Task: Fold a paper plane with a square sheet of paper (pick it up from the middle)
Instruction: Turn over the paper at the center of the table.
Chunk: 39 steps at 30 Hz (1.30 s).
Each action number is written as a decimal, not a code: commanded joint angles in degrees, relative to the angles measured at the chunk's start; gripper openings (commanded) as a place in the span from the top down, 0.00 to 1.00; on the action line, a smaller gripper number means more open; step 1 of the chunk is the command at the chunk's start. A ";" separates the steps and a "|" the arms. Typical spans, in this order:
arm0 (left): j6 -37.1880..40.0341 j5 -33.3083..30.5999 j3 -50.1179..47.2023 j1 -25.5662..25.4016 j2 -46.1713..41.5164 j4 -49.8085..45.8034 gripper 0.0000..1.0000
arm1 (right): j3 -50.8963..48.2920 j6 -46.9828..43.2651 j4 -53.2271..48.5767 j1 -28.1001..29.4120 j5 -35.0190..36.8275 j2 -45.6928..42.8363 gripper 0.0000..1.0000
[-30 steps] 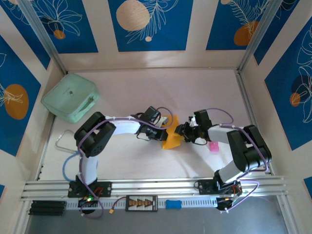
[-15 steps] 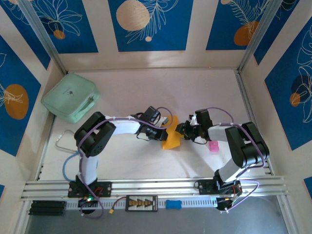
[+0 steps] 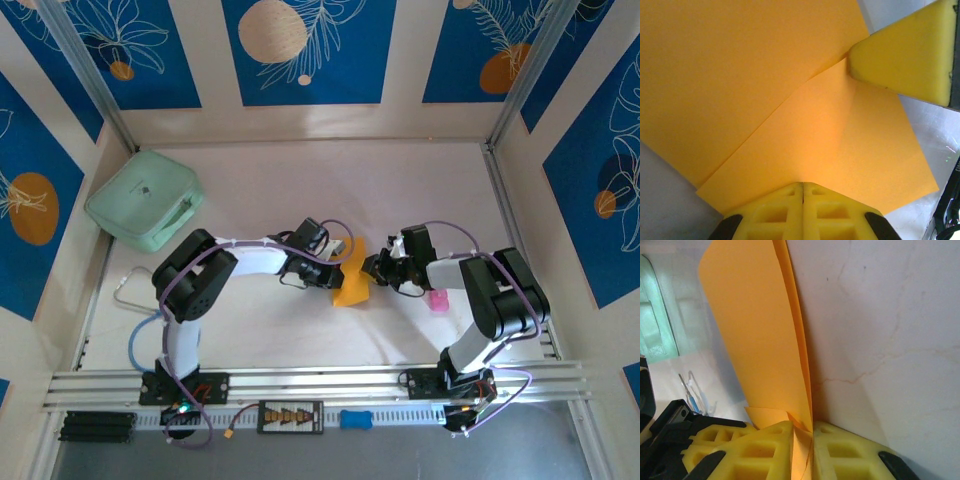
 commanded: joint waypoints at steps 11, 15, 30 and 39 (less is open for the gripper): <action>-0.65 -0.98 -0.89 0.74 -6.29 -4.65 0.82 | -0.42 -2.51 -0.28 -0.92 -3.05 -1.81 0.92; -0.48 -3.36 -0.58 0.79 -9.56 -6.34 0.78 | 0.36 -3.98 -3.77 -0.95 -2.74 -4.87 0.93; -0.76 -14.58 -1.75 1.21 -17.76 -9.83 0.74 | 8.87 -13.85 -32.78 0.67 11.51 -21.39 0.93; -1.84 -20.99 -4.91 2.95 -22.80 -10.47 0.74 | 21.03 -19.95 -50.82 7.69 28.84 -21.33 0.93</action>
